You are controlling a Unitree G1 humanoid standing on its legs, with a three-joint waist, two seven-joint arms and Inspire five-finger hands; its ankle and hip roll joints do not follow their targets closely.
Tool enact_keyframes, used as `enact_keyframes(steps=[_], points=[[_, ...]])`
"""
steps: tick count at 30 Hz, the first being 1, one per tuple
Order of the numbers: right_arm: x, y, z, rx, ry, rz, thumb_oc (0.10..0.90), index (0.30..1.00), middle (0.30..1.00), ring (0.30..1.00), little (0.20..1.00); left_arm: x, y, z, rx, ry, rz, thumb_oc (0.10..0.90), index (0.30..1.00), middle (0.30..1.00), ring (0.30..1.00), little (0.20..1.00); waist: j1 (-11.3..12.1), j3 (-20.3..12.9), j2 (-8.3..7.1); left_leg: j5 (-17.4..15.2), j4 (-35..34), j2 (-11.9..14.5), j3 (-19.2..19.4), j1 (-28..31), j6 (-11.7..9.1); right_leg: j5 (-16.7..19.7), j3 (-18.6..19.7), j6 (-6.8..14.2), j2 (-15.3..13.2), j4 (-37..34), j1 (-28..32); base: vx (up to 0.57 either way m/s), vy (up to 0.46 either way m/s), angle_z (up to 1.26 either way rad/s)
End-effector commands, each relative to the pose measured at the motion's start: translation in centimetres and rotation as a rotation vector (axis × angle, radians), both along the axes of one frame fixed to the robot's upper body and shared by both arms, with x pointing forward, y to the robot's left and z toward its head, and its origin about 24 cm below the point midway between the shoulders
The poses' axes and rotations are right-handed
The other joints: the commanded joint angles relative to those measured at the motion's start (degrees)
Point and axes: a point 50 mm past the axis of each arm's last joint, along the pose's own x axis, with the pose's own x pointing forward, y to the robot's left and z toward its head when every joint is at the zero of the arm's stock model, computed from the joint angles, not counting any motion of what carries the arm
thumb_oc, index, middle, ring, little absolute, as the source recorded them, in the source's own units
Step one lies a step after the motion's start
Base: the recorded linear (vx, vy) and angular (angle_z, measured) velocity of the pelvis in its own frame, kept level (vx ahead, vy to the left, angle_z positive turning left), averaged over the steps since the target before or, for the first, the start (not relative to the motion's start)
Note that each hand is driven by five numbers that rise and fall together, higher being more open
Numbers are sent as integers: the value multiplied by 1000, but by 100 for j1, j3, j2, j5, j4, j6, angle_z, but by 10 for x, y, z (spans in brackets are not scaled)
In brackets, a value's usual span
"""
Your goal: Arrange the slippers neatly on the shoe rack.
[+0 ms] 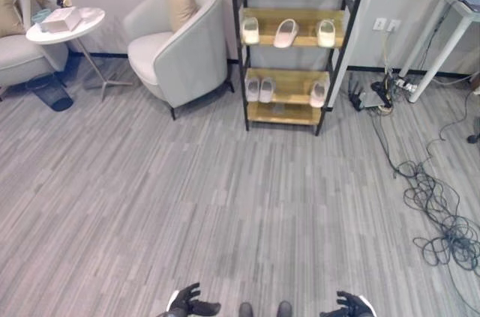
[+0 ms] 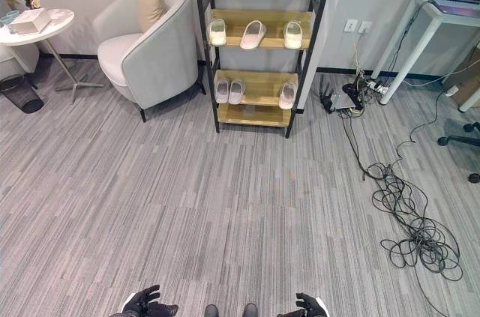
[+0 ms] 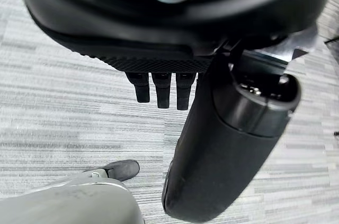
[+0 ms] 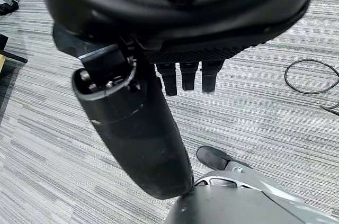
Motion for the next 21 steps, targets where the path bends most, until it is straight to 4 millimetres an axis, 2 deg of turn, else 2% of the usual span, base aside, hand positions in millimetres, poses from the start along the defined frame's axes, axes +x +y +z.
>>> enact_keyframes(steps=[1, 15, 21], points=[[3, -6, 1, -34, 9, 44, 800, 900, 900, 900, 900, 15, -16, 1, -18, -20, -80, 800, 900, 900, 900, 900, -43, -157, -182, -186, -65, 451, -53, 71, -536, -577, 315, 793, -541, -11, 274, 0, 0, 0], [-1, 0, -1, 0, 23, 28, 800, 900, 900, 900, 900, 23, -18, 3, -17, -39, -104, 800, 900, 900, 900, 900, -171, -121, -181, -196, -21, 570, -33, 156, -594, -701, 455, 679, -394, 94, 272, 16, -51, -2], [4, -1, 1, 20, -3, -6, 800, 900, 900, 900, 900, 35, -21, 7, -34, -79, -118, 800, 900, 900, 900, 900, -295, 42, -230, -311, 585, 729, 23, -69, -694, -846, 644, 512, -269, 360, 102, -10, -108, -7]])
